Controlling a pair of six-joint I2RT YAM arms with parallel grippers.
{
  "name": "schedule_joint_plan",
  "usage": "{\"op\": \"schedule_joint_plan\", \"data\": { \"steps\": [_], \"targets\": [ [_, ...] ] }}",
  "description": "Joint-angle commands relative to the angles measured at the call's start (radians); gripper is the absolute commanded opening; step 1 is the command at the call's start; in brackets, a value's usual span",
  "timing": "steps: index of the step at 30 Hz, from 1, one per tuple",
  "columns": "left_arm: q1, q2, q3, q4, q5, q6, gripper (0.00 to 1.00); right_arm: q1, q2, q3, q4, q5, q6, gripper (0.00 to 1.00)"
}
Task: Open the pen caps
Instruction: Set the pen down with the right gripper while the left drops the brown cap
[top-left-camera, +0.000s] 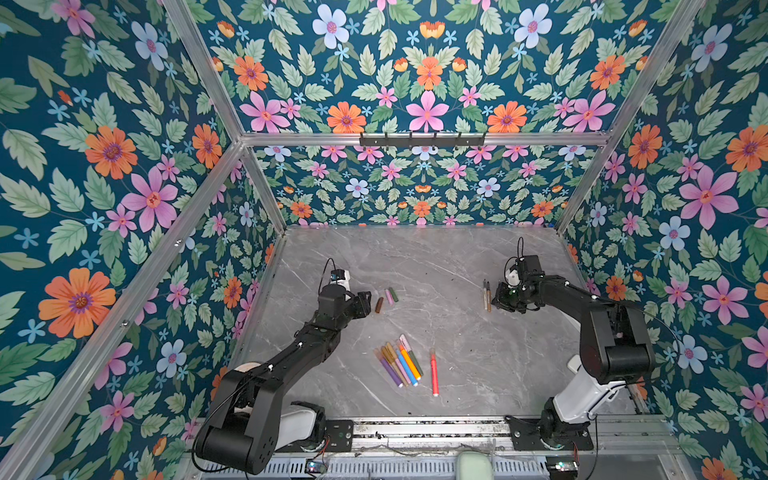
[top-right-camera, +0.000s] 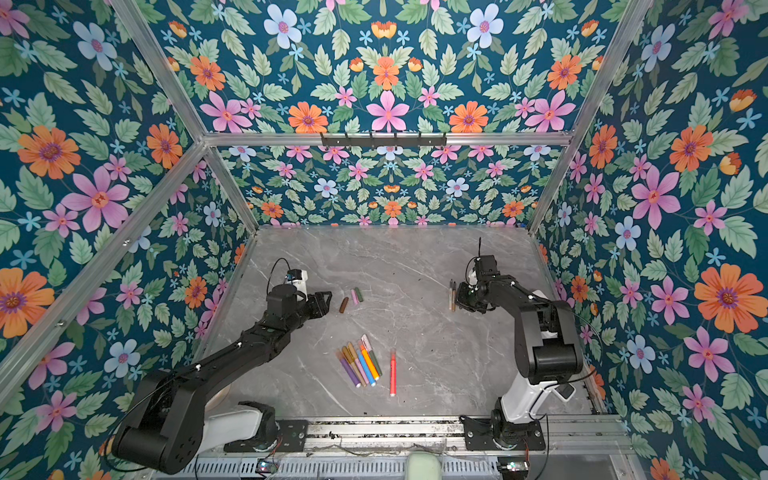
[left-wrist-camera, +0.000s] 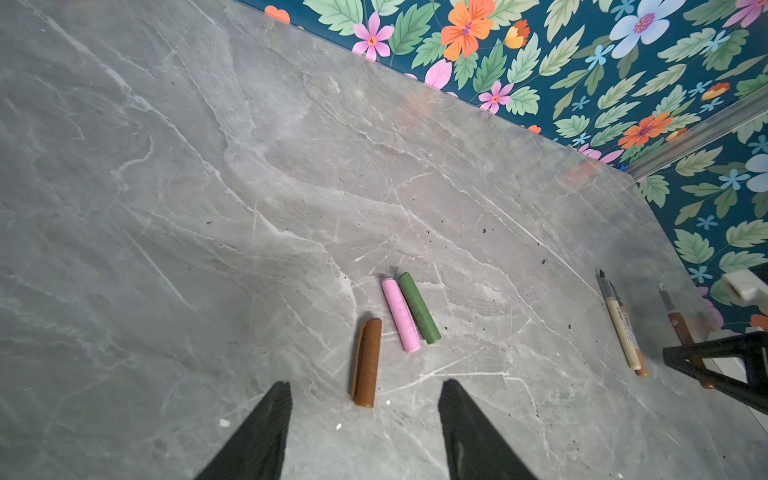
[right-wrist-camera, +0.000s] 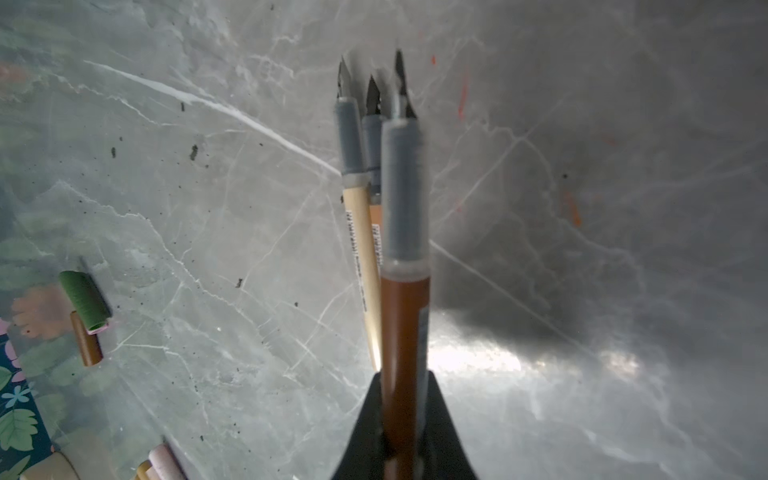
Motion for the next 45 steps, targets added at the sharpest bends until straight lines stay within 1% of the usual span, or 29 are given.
{"op": "schedule_joint_plan", "data": {
  "steps": [1,4,5,6,10,11,14,22,25,28,30,31,33,36,37,38,39,42,45],
  "targets": [
    [0.001,-0.006,0.005,0.001,-0.008,0.003,0.60,0.000,0.021,0.017,0.010,-0.008,-0.012,0.00],
    [0.001,-0.010,0.006,0.001,-0.005,0.000,0.61,0.000,0.032,0.026,0.002,-0.003,-0.017,0.01],
    [0.001,-0.011,0.006,0.001,-0.003,-0.001,0.61,0.000,0.032,0.028,0.000,-0.002,-0.020,0.03],
    [0.001,-0.010,0.006,0.000,-0.002,-0.001,0.61,-0.001,0.034,0.031,-0.001,-0.001,-0.022,0.07],
    [0.001,-0.008,0.010,-0.004,0.001,-0.001,0.61,-0.010,0.040,0.046,-0.011,-0.005,-0.026,0.32],
    [0.002,-0.007,0.011,-0.007,0.001,-0.001,0.61,-0.013,0.040,0.047,-0.013,-0.008,-0.026,0.36],
    [0.001,-0.009,0.015,-0.014,0.000,0.001,0.61,-0.015,0.034,0.050,-0.014,-0.013,-0.026,0.45],
    [0.002,0.003,0.016,-0.017,-0.006,0.006,0.61,-0.020,0.015,0.039,-0.012,-0.022,-0.030,0.50],
    [0.001,0.037,0.018,-0.024,-0.008,-0.009,0.61,-0.020,-0.040,0.012,-0.010,-0.029,-0.029,0.51],
    [0.003,0.071,0.014,-0.059,-0.031,-0.080,0.61,-0.020,-0.152,-0.047,-0.011,-0.041,-0.027,0.51],
    [0.001,0.070,-0.004,-0.048,0.009,-0.124,0.59,-0.019,-0.231,-0.113,-0.001,-0.056,-0.020,0.51],
    [0.001,0.063,-0.022,-0.035,0.035,-0.154,0.57,-0.018,-0.274,-0.155,0.009,-0.069,-0.015,0.51],
    [0.001,0.053,-0.062,0.000,0.070,-0.192,0.47,-0.017,-0.354,-0.239,0.023,-0.084,-0.008,0.51],
    [0.002,0.059,-0.096,0.022,0.099,-0.208,0.28,-0.011,-0.473,-0.372,0.064,-0.110,0.021,0.51],
    [0.001,0.069,-0.099,0.023,0.104,-0.210,0.18,-0.009,-0.507,-0.417,0.084,-0.136,0.039,0.51],
    [0.001,0.081,-0.098,0.020,0.105,-0.207,0.11,-0.001,-0.537,-0.453,0.103,-0.148,0.051,0.51],
    [0.002,0.093,-0.095,0.015,0.106,-0.200,0.09,0.010,-0.557,-0.470,0.105,-0.147,0.055,0.51],
    [0.001,0.153,-0.078,0.027,0.118,-0.188,0.09,0.031,-0.614,-0.497,0.092,-0.140,0.055,0.51],
    [0.002,0.232,-0.049,0.050,0.161,-0.191,0.09,0.031,-0.660,-0.517,0.102,-0.126,0.059,0.52]
  ]
}}
